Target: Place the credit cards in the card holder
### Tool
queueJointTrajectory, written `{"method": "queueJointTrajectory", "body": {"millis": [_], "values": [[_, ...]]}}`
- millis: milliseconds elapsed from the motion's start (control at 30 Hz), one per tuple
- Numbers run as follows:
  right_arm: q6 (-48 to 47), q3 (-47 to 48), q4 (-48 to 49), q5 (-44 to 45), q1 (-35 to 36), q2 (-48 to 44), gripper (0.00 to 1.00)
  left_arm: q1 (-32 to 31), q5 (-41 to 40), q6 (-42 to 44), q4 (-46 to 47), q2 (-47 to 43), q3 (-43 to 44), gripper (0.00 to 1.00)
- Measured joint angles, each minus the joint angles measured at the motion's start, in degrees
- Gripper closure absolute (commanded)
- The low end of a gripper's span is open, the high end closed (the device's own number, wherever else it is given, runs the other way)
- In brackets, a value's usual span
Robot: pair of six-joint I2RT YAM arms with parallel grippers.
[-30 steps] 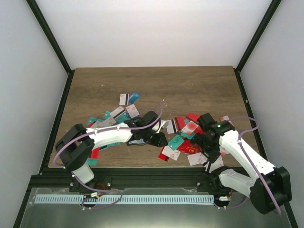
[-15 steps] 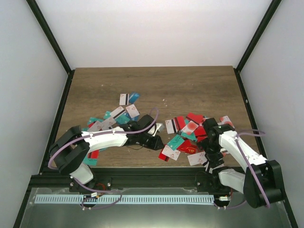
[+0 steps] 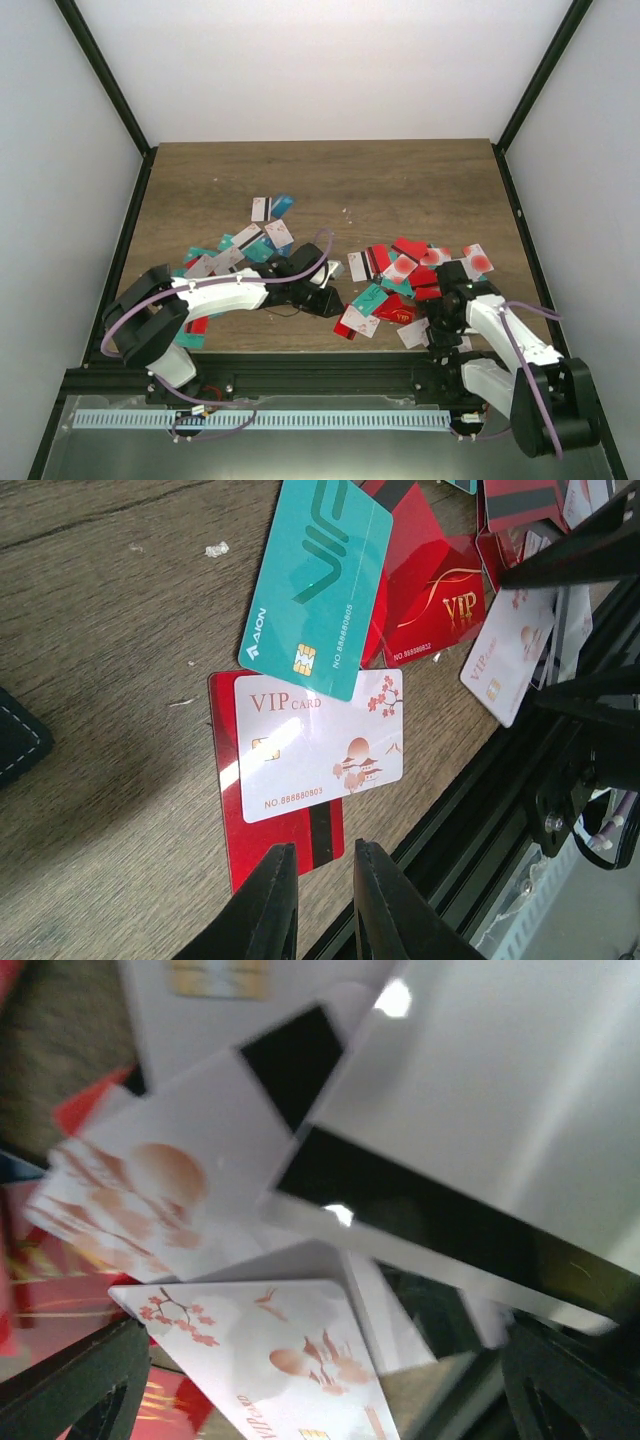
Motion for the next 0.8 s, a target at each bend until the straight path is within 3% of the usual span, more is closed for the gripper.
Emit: {"method": "queueJointTrajectory", "body": {"millis": [200, 433, 800], "values": [[-4.55, -1.75, 3.61, -4.39, -6.14, -0.59, 0.26, 0.00, -0.28, 0.00, -0.15, 0.00, 0.00, 0.82], [-10.67, 0.04, 0.94, -6.05, -6.86, 2.91, 0.47, 0.00, -0.24, 0.24, -0.66, 0.96, 1.62, 0.82], [-14.43, 1.81, 6.47, -8.85, -7.02, 5.90, 0.67, 0.00, -0.22, 1.46, -1.57, 2.10, 3.69, 0.82]]}}
